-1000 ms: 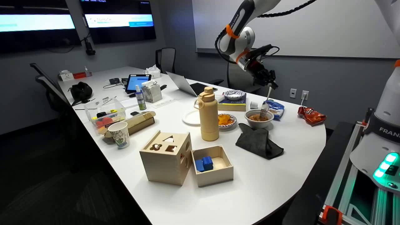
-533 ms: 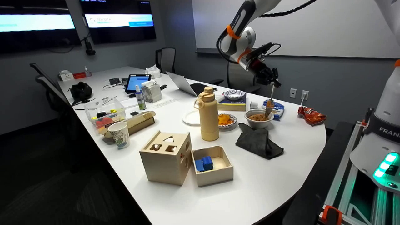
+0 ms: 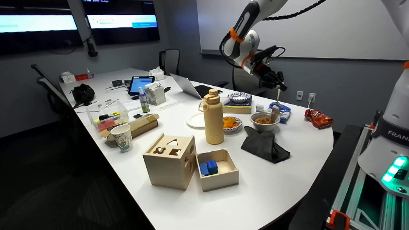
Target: Use the spatula to stir the contents in the bowl
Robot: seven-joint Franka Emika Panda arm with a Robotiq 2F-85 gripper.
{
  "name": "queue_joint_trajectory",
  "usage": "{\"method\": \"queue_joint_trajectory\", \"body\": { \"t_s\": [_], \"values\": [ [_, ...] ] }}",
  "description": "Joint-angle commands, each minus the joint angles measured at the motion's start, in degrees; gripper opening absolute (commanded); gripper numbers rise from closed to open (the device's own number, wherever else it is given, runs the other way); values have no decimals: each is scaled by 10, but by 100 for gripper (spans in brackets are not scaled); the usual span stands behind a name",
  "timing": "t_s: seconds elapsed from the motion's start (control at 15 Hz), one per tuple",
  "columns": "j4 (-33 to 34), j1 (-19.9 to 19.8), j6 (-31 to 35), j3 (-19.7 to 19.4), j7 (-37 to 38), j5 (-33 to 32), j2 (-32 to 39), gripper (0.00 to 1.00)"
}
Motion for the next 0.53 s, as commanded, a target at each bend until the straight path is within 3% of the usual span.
{"method": "queue_joint_trajectory", "body": {
  "t_s": [0.0,0.47],
  "values": [
    [7,-1,2,9,-21,13,-4,1],
    [-9,0,68,6,-15,19,-29,1]
  ]
}}
